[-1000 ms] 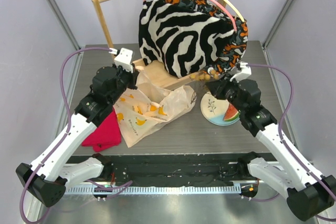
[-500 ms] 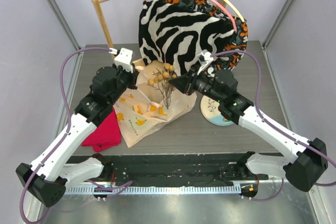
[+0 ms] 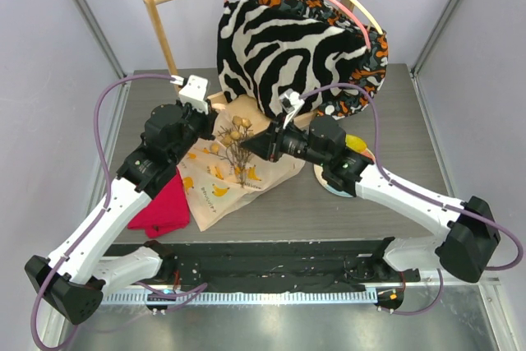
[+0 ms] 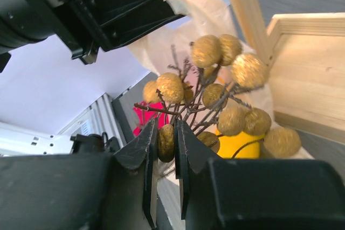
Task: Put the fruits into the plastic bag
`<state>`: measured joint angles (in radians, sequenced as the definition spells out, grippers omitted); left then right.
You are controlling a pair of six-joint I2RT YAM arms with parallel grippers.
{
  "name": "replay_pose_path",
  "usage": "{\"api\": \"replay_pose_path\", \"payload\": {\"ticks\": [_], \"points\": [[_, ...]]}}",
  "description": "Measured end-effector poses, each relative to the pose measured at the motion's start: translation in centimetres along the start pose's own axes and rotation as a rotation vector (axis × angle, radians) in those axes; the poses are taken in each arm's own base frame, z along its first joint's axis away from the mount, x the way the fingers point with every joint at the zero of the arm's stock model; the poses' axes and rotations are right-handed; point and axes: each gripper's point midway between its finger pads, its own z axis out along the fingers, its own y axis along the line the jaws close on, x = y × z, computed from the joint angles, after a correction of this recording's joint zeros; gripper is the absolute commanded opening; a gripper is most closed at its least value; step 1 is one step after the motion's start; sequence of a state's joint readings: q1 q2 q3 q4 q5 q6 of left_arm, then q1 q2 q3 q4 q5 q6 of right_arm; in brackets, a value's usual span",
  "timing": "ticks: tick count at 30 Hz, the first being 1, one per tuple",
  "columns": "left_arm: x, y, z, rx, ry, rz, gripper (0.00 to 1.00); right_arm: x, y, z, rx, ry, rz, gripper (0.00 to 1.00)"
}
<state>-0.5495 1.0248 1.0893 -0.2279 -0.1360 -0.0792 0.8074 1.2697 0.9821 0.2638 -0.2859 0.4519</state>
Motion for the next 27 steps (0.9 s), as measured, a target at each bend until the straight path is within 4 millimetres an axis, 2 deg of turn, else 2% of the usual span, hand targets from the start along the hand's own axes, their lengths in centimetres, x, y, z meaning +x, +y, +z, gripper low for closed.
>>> {"api": "replay_pose_path", "payload": {"ticks": [4,11,18,20,23,25,27], "points": [[0.0,-0.1,0.0,0.004,0.0,0.0,0.0,1.0,0.8,1.0,-0.03,0.014,0.032,0.01],[0.0,-0.1,0.0,0.006,-0.001,-0.001,0.0,2.8,0.9,2.8,-0.067,0.038,0.101,0.01],[0.0,-0.1,-0.1,0.006,-0.002,0.0,0.0,4.6,-0.2,4.1,-0.034,0.06,0.15,0.01],[0.0,-0.1,-0.1,0.006,-0.001,0.0,0.0,4.5,-1.1,4.1,0.004,0.055,0.15,0.01],[0.0,-0.1,-0.1,0.006,-0.001,0.0,0.0,2.9,-3.0,4.0,0.064,0.024,0.15,0.01],[0.0,-0.1,-0.2,0.005,-0.002,0.0,0.0,1.5,-5.0,3.7,0.107,-0.011,0.163,0.01],[0.0,-0.1,-0.2,0.005,-0.003,0.0,0.0,-0.2,-8.5,2.9,0.176,-0.056,0.202,0.01]]}}
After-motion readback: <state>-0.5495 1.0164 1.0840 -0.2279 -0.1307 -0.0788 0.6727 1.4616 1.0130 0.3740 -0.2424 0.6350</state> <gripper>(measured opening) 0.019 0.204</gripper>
